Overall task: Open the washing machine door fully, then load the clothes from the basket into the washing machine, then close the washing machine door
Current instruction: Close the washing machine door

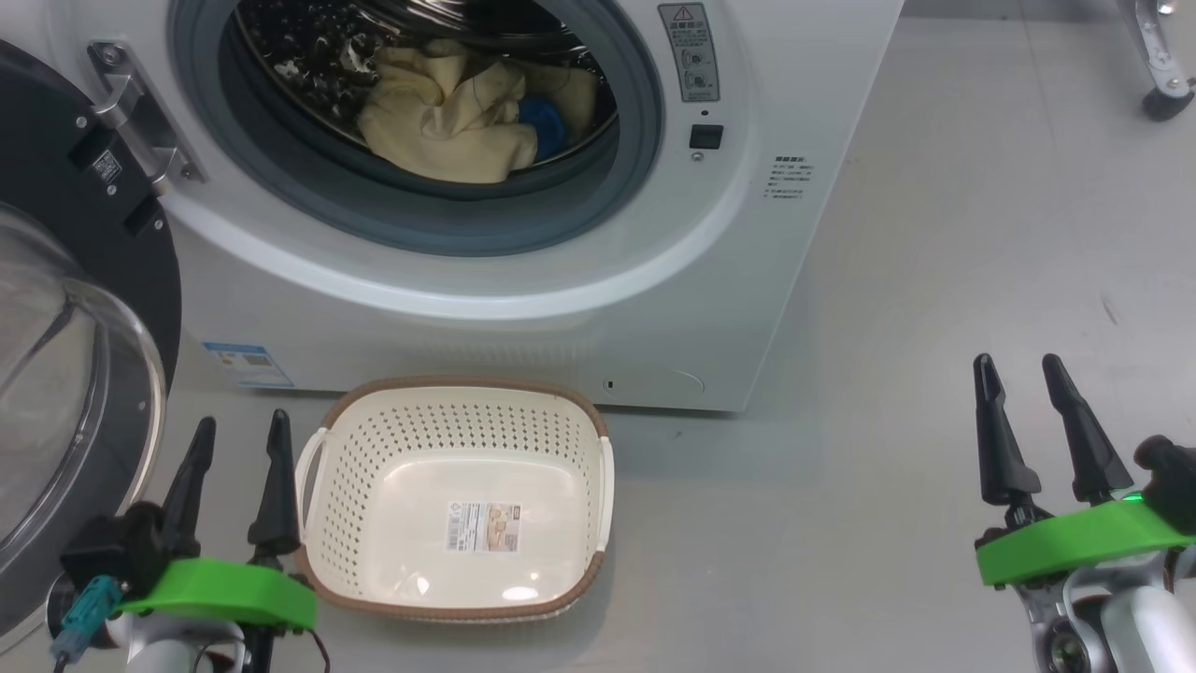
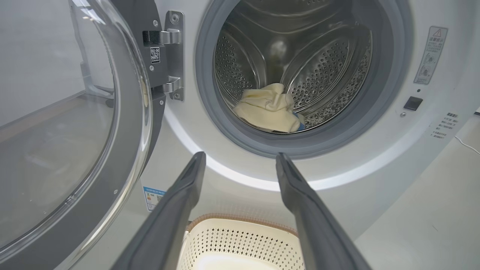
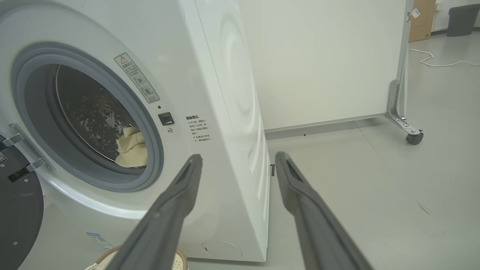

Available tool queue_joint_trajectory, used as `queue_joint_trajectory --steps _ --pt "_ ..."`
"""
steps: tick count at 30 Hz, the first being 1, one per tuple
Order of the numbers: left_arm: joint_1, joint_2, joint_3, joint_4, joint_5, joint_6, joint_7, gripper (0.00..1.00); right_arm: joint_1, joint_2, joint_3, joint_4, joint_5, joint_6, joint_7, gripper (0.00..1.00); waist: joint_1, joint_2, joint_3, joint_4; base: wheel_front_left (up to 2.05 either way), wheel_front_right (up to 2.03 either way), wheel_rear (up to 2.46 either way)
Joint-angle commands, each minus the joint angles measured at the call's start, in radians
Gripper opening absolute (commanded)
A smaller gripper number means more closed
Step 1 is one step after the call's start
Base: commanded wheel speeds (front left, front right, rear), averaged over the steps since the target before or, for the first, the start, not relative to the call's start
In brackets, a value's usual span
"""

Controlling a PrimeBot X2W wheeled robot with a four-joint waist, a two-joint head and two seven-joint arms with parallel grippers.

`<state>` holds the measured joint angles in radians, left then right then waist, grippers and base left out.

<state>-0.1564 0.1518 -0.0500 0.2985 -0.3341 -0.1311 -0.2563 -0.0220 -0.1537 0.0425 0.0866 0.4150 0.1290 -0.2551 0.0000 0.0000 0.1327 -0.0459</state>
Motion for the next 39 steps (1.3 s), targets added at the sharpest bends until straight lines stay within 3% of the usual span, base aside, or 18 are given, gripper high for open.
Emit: queue_joint_trajectory --steps 1,19,30,39 --pt "-0.015 0.018 0.04 -0.024 0.01 0.0 -0.006 1.0 -0.017 -0.018 0.018 -0.033 0.0 0.002 -0.007 1.0 0.0 0.0 0.0 0.0 -1.09 1.09 0.0" --pt "-0.001 0.028 0.021 -0.035 -0.004 0.0 -0.006 1.0 -0.012 -0.022 0.021 -0.039 0.001 0.002 -0.007 1.0 0.0 0.0 -0.007 0.006 -1.57 1.57 0.0" --pt "-0.007 0.022 0.009 -0.023 -0.017 0.0 -0.006 1.0 -0.015 -0.022 0.027 -0.042 -0.002 0.002 -0.007 1.0 0.0 0.0 -0.001 0.026 -0.24 0.24 0.0" --pt "-0.005 0.005 0.03 -0.032 -0.035 0.0 -0.006 1.0 -0.029 -0.031 0.075 -0.041 -0.004 0.002 -0.007 1.0 0.0 0.0 0.005 0.105 0.0 0.0 0.0"
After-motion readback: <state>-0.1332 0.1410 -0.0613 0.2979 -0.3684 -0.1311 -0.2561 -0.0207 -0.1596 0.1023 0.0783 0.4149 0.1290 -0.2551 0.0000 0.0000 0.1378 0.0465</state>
